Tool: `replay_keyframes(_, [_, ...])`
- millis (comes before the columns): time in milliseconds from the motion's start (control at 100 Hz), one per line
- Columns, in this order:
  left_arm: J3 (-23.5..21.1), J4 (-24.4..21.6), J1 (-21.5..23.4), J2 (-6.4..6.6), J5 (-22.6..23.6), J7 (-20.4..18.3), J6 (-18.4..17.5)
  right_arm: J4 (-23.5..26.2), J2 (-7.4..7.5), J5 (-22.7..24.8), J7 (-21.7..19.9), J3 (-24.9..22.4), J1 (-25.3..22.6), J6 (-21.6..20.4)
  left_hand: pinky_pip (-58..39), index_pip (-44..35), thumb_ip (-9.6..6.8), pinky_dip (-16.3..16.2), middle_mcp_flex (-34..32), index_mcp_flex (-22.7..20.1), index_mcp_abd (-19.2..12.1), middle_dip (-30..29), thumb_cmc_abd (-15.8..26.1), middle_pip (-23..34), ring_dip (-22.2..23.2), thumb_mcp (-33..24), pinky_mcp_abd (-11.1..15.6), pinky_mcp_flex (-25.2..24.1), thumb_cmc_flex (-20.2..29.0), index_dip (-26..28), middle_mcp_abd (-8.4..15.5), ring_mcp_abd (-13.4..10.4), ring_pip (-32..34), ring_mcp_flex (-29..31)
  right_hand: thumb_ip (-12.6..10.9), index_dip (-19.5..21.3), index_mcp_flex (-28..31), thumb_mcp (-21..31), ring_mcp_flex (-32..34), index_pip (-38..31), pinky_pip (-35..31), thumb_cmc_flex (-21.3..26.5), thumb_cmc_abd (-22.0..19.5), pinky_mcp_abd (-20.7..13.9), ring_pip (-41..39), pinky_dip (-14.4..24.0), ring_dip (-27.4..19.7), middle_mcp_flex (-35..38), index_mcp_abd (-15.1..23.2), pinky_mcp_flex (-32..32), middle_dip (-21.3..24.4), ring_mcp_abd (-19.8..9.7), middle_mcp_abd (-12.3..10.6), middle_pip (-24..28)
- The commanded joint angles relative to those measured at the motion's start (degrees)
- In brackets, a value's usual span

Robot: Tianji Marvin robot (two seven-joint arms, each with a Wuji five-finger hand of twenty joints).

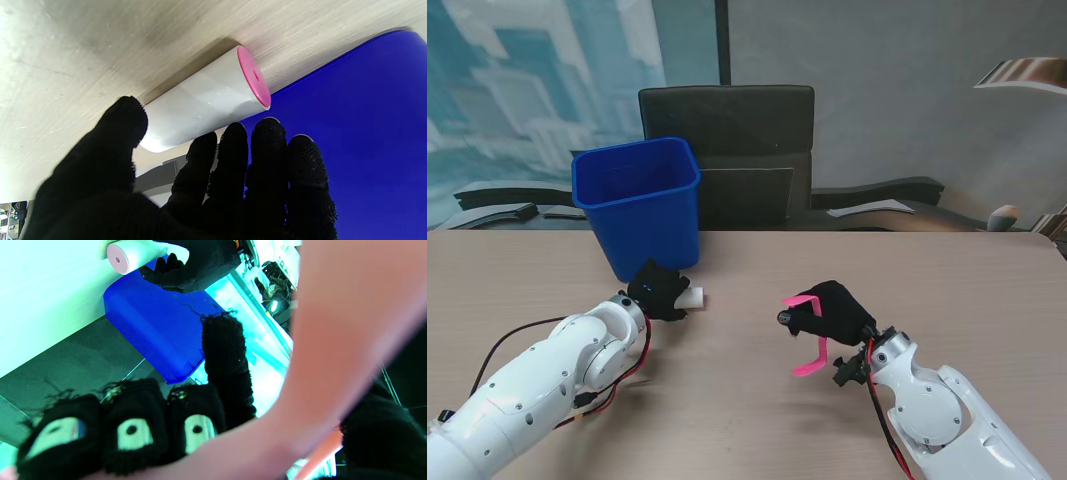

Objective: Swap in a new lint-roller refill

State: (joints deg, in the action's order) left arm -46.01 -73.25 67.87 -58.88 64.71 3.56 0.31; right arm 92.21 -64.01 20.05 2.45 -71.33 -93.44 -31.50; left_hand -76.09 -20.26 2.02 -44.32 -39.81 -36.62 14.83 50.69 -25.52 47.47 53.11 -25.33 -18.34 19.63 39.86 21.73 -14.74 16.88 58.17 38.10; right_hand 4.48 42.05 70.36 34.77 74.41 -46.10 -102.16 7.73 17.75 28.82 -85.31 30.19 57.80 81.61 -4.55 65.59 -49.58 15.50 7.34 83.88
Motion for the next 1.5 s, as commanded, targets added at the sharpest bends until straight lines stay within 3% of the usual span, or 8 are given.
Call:
replay_keyframes(0, [0.4,1.1,-0.4,-0.28,-0.6,-1.8,0.0,0.3,-0.09,0.0,-0.8,0.1,-0.4,-0.4,-3.0,-1.4,-1.21,-0.7,-1.9,-2.8,-2.2,1.6,0.8,1.1,1.3,0.7,-0.9,0.4,1.3,1.0,1.0,0.4,2.4,2.0,1.0,-0.5,0.1,-1.0,1.4,-0.3,-10.3,0.3,-1.4,-23.7,-16.9,4.3,3.7,1.6,-3.6,2.2,-0.5,-29.7,-0.7,1.0])
replay_keyframes(400, [6.2,5.5,-3.9,-0.48,-3.3,-1.2,-0.7,0.4,-0.06,-0.2,-0.9,0.0,-0.5,-0.5,-5.1,-12.4,-1.28,0.3,-7.2,-5.6,-4.8,3.0,-3.0,5.6,-0.1,-4.1,-1.0,3.3,2.3,4.6,3.7,-0.7,4.5,5.9,0.9,-0.5,0.2,-1.0,1.4,-0.3,-10.3,1.0,-1.1,-23.7,-16.9,4.3,3.7,1.6,-3.6,2.2,-0.6,-29.7,-0.7,1.1])
replay_keyframes(740, [10.2,9.0,-6.1,-0.59,-5.0,-0.8,0.1,0.5,-0.09,0.0,-0.7,-0.3,-0.7,-0.6,-7.0,-10.4,-0.81,1.0,-9.4,-4.1,-3.6,2.9,-6.2,6.7,-0.8,-8.3,-0.5,6.2,0.5,2.6,5.0,-1.9,5.9,9.0,0.8,-0.5,0.3,-1.1,1.4,-0.4,-10.3,1.5,-1.1,-23.7,-16.9,4.3,3.7,1.6,-3.6,2.2,-0.6,-29.7,-0.7,1.1])
replay_keyframes(930, [12.1,11.2,-7.0,-0.63,-5.9,0.2,-0.1,0.5,-0.09,-0.1,-0.8,-0.3,-0.8,-0.6,-10.4,-14.8,-0.58,1.8,-14.5,-7.9,-4.4,1.9,-5.4,9.2,-3.1,-8.9,-0.5,9.8,0.7,3.9,6.3,-2.2,8.3,13.6,0.8,-0.5,0.3,-1.2,1.4,-0.4,-10.3,1.7,-1.0,-23.7,-16.9,4.3,3.7,1.6,-3.6,2.2,-0.6,-29.7,-0.7,1.1])
replay_keyframes(1020, [13.2,12.5,-7.6,-0.66,-6.2,1.2,-0.5,0.6,-0.08,-0.1,-0.8,-0.3,-0.8,-0.7,-11.7,-19.4,0.62,2.4,-16.2,-8.7,-5.5,1.3,-5.5,10.7,-4.5,-5.3,-0.5,10.9,4.6,2.2,7.0,-2.2,9.7,14.9,0.7,-0.5,0.3,-1.2,1.4,-0.4,-10.3,1.8,-1.0,-23.7,-16.9,4.3,3.7,1.6,-3.6,2.2,-0.6,-29.7,-0.7,1.1])
replay_keyframes(1140, [14.3,14.0,-8.2,-0.89,-6.9,2.9,-1.4,0.6,-0.09,0.0,-0.7,-0.4,-0.8,-0.7,-15.5,-33.7,-0.65,3.4,-22.4,-11.0,-7.5,0.2,-1.7,14.5,-6.8,1.9,-0.6,15.7,13.9,-2.8,9.0,-2.7,13.5,20.4,0.7,-0.5,0.2,-1.2,1.4,-0.4,-10.3,1.9,-1.1,-23.7,-16.9,4.3,3.7,1.6,-3.6,2.2,-0.6,-29.7,-0.7,1.1])
replay_keyframes(1370, [5.0,7.1,-1.5,-0.42,-4.0,2.9,-3.7,0.8,-0.11,0.6,-0.3,-0.7,-1.0,-1.2,-16.7,-37.8,-0.08,3.9,-23.1,-9.7,-5.5,0.2,1.2,15.7,-7.4,2.9,-0.5,17.3,16.3,-0.7,9.3,-3.0,14.7,21.7,0.7,-0.5,0.3,-1.5,1.4,-0.5,-10.3,2.3,-1.0,-23.7,-16.9,4.3,3.7,1.6,-3.4,2.2,-0.6,-29.9,-0.9,1.2])
replay_keyframes(1490, [-3.8,-0.6,5.6,-0.67,-2.5,3.7,-5.2,-0.5,-0.8,3.9,3.9,-0.8,-0.3,-3.9,-16.8,-38.2,-0.13,4.1,-22.9,-9.0,-5.3,0.2,1.9,15.9,-7.6,3.3,-0.4,17.3,16.4,0.3,9.6,-3.3,14.9,21.7,0.1,-0.2,0.4,1.2,1.5,-0.8,-8.9,1.8,5.7,-27.2,-16.1,3.6,4.2,1.5,-0.2,2.2,-1.2,-33.8,-4.6,1.7])
